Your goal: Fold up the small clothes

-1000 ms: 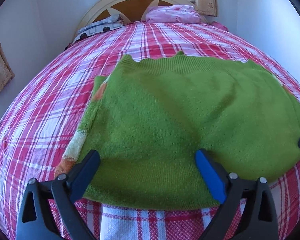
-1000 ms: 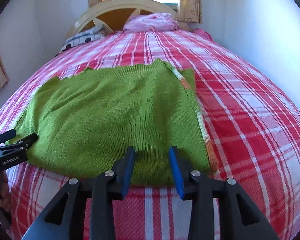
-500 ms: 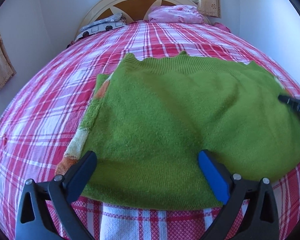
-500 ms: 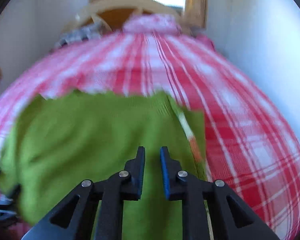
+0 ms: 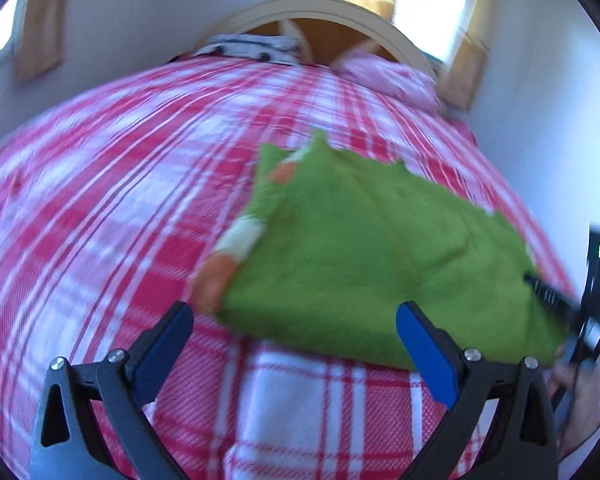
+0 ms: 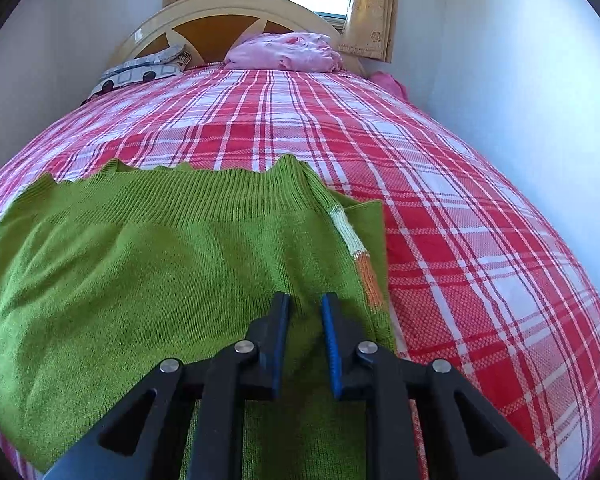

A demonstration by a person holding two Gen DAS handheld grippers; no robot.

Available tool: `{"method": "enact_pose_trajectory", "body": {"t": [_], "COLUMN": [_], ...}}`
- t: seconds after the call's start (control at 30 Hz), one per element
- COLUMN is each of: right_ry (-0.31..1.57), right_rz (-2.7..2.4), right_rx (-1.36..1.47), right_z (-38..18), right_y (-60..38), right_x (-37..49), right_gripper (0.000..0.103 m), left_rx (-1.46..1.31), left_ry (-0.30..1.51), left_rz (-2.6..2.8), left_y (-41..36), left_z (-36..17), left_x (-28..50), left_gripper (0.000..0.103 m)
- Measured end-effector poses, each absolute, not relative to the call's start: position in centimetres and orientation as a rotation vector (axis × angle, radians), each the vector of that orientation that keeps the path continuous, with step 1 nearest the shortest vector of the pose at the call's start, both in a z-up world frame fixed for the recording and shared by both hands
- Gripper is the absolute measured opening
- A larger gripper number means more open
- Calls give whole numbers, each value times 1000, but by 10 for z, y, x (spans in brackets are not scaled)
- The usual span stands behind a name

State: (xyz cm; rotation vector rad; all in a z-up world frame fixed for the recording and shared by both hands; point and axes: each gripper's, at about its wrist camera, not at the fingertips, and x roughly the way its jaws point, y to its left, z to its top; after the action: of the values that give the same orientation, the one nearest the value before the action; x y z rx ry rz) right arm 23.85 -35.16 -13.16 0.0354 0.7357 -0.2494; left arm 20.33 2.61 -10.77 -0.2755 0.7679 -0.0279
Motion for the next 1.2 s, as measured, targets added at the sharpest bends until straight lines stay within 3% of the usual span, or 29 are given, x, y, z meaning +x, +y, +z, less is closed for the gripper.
{"method": "enact_pose_trajectory", "body": {"t": [0.17,0.53,0.6,0.77,0.87,1.03,1.07,1.1,1.13,1.2], "right_ry": [728,728,728,728,730,675,638,619,619,634], "right_rz": [-227,-228,-229,-226,-235,-269,-221,-149,-92,35], "right_rx": [77,74,72,76,59,-15,-9,4,11,15], "right_z": [-131,-131,-131,-131,-131,-107,-94,-81,-73,-62], "right_y": [-357,-355,-356,-355,-354,-335,-324,-307,-291,-257], "right_x": [236,237,237,237,237,232,229,231,237,252], "right_gripper": [18,19,19,19,19,23,25,39,63,76], "left_rx": [-555,-643,-629,-643,-668,-698,-706,-704,-699,-700], "left_ry": [820,840,832,802,787,764,761,759,758,756], "left_rz": [4,-1,-14,-33,-41,-59,-62,-61,-56,-53], "left_y": [51,25,25,34,37,40,41,41,40,40], "left_z": [-122,-133,-132,-143,-144,-146,-147,-146,-146,-146], "left_x": [210,257,266,262,260,256,255,254,254,254], "left_gripper": [90,88,68,39,34,33,33,33,33,33]}}
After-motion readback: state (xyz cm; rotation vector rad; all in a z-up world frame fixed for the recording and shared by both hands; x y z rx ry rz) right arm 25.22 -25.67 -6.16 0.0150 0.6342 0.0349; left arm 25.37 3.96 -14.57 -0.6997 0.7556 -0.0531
